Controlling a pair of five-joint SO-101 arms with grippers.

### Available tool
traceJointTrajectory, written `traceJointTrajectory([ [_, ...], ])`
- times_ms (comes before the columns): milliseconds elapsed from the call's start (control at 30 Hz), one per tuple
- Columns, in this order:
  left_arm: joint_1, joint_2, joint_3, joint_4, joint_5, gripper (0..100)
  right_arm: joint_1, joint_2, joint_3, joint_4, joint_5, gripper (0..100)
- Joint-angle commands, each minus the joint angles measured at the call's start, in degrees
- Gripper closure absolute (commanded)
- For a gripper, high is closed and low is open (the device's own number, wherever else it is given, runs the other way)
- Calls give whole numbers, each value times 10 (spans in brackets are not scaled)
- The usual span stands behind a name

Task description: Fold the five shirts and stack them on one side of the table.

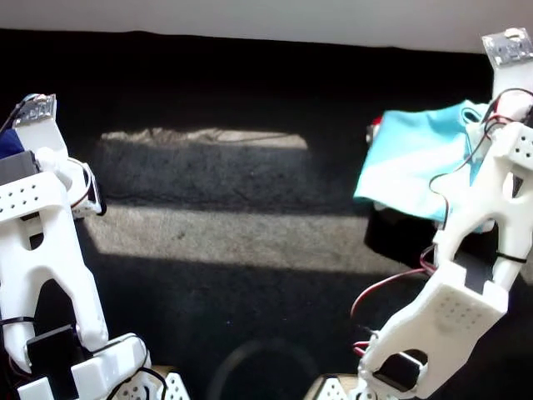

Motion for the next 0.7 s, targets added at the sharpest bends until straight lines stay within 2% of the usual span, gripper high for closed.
traceJointTrajectory([
  [0, -4, -17, -4, 4, -4, 867, 19, 19, -9, -46, 9, 992],
  [133, -3, -16, -4, 3, -4, 867, 21, 29, -9, -61, 10, 961],
  [233, -2, -16, -4, 2, -4, 867, 16, 30, -9, -61, 6, 820],
  [300, -2, -16, -4, 2, -4, 867, 13, 28, -9, -72, 5, 762],
  [433, -2, -16, -4, 3, -4, 867, 15, 29, -46, -102, -4, 754],
  [600, -3, -16, -4, -1, -4, 867, 19, 27, -126, -78, -130, 755],
  [667, -4, -16, -5, -1, -4, 867, 19, 28, -164, -44, -165, 802],
])
